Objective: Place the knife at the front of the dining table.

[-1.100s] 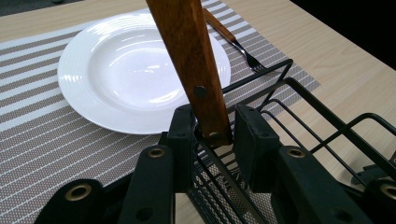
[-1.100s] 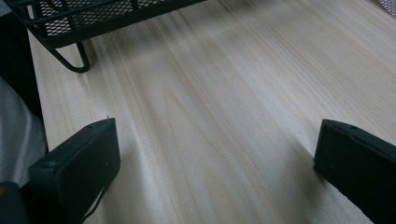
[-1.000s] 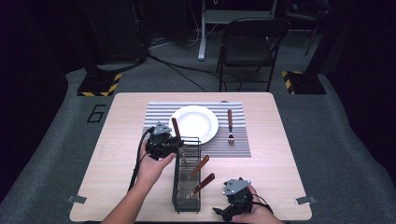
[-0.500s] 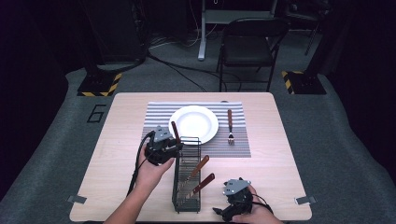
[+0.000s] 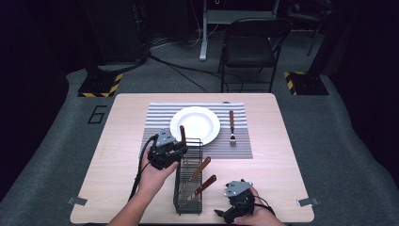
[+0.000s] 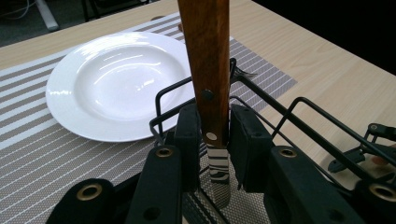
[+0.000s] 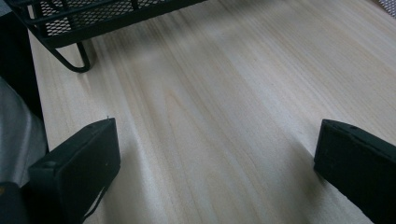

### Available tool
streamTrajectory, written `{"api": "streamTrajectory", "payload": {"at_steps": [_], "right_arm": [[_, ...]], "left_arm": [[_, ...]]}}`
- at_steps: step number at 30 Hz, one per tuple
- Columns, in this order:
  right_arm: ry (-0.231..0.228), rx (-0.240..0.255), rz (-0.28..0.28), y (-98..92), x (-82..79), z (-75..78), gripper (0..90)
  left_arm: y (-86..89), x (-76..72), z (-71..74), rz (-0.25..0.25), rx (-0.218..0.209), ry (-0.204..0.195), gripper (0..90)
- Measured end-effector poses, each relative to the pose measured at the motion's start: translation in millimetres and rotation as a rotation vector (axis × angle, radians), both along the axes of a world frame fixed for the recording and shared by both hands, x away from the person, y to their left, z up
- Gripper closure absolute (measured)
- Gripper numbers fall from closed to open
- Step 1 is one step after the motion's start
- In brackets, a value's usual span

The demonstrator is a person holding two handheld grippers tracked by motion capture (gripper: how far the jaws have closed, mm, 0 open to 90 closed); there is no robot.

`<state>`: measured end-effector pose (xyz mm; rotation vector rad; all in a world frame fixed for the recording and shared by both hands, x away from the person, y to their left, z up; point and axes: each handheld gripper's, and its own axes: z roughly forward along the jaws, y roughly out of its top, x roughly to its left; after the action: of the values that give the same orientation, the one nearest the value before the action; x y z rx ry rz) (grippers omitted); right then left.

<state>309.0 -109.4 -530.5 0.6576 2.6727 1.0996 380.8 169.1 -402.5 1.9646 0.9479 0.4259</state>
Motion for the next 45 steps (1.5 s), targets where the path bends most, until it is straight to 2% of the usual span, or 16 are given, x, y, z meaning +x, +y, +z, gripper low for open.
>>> {"api": "streamTrajectory", "payload": {"at_steps": [6,13,26,45], "right_arm": [[0.0,0.0,-0.001,0.0,-0.1,0.0,0.0],[0.0,0.0,0.0,0.0,0.0,0.0,0.0],[0.0,0.0,0.0,0.0,0.0,0.0,0.0],[-0.003,0.001,0.001,0.0,0.2,-0.1,0.0]], "left_arm": [[-6.4,0.0,-1.6,-0.017,-0.018,-0.003,75.4],[-8.5,-0.1,-1.3,-0.025,-0.014,-0.004,76.0],[-6.2,-0.8,10.4,-0.034,-0.022,-0.006,76.0],[4.3,-4.4,51.9,-0.025,-0.023,-0.074,76.0]]}}
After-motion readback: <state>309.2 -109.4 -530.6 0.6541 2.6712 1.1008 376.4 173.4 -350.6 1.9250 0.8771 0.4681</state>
